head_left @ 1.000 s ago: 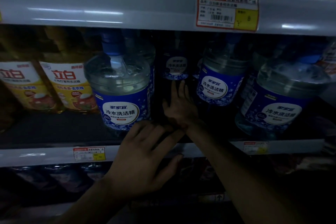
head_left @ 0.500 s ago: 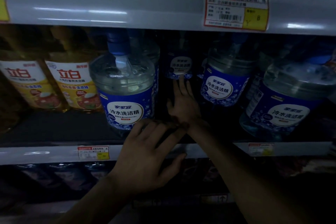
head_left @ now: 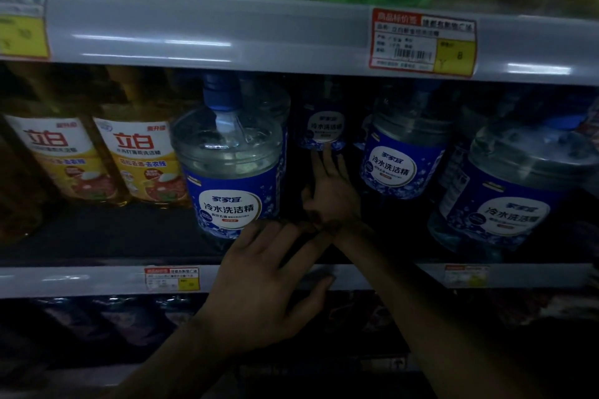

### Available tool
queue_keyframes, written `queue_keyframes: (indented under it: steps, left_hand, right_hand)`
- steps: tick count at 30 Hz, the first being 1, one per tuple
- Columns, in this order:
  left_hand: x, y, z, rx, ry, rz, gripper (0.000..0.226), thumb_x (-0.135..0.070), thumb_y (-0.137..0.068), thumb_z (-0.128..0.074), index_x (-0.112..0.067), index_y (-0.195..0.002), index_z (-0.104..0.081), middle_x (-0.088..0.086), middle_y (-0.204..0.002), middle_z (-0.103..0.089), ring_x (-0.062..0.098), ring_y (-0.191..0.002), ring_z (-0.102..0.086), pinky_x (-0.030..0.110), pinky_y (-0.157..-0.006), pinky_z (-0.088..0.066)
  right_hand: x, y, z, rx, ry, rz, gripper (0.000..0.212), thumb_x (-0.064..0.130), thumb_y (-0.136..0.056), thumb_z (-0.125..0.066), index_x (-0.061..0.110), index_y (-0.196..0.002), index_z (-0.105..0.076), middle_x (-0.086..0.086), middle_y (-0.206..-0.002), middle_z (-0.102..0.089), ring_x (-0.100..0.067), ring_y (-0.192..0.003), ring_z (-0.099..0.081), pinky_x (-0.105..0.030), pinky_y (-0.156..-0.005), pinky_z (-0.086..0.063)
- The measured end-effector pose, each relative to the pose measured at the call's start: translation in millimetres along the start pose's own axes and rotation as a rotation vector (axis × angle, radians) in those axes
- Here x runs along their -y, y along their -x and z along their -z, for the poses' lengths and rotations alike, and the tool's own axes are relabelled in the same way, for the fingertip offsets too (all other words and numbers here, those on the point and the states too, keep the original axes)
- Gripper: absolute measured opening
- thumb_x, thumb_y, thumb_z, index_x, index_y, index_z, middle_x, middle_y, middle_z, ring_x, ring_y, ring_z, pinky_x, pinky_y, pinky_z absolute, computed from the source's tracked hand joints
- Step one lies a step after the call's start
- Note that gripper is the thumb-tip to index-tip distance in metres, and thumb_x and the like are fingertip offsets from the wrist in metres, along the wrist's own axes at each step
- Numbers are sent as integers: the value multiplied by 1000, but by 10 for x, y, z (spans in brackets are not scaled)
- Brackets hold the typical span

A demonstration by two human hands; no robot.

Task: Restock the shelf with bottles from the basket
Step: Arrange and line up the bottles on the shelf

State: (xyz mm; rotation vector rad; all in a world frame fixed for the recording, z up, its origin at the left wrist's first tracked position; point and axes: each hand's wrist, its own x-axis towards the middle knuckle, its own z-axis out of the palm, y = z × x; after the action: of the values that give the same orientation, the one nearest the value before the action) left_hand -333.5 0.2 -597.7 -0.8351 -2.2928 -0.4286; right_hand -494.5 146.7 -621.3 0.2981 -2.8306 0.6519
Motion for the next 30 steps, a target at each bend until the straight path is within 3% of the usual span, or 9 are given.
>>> queue_keyframes:
  steps: [8,12,16,20,24,27,30]
  left_hand:
    - [-69,-35,74,-24,-16,50,44,-33,-91,-70,-13,-130,-69,6,-121,-67,24,-100,-62,34,-84,-46]
    - [-163,-55,144,-61,-6,94,42,-29,-92,-65,-16,-132,-66,3,-120,-65,22,-99,-61,31,-82,-45]
    - [-276,-106,210,-107,43,178,41,-32,-93,-60,-19,-132,-65,-2,-122,-64,20,-105,-62,35,-84,-51]
    - [-342,-180,265,-115,130,280,46,-37,-96,-57,-23,-140,-61,-3,-129,-63,19,-111,-63,38,-88,-56]
    - [-438,-261,258,-145,269,376,47,-42,-97,-54,-27,-142,-57,-8,-128,-60,14,-114,-61,38,-86,-58]
    - [-548,-349,219,-168,350,413,47,-44,-97,-52,-29,-142,-55,-12,-127,-58,7,-115,-59,30,-88,-56]
    - [-700,-458,142,-183,426,423,45,-41,-97,-56,-30,-141,-56,-16,-127,-57,0,-115,-57,13,-91,-47]
  right_hand:
    - [55,117,159,59,-13,-3,75,12,-96,-50,25,-161,-17,-8,-170,7,-34,-156,3,-47,-122,-26]
    - [106,314,394,33,-89,33,71,14,-95,-54,25,-159,-25,-11,-167,-8,-32,-152,-17,-42,-118,-32]
    - [160,593,658,-27,-141,123,63,30,-95,-55,25,-155,-36,-12,-160,-28,-31,-143,-35,-44,-115,-37]
    - [106,772,977,-47,-91,167,63,24,-95,-62,26,-154,-39,-7,-164,-25,-27,-150,-27,-41,-120,-32]
    - [-78,1071,1263,-102,-102,146,58,30,-98,-62,30,-152,-41,1,-165,-25,-19,-151,-27,-37,-121,-32]
    - [-239,1346,1469,-102,-92,93,60,33,-97,-66,33,-151,-42,6,-164,-26,-15,-149,-28,-29,-119,-32]
    - [-350,1528,1676,-215,-114,122,56,32,-94,-70,29,-146,-51,7,-154,-40,-9,-138,-42,-26,-113,-40]
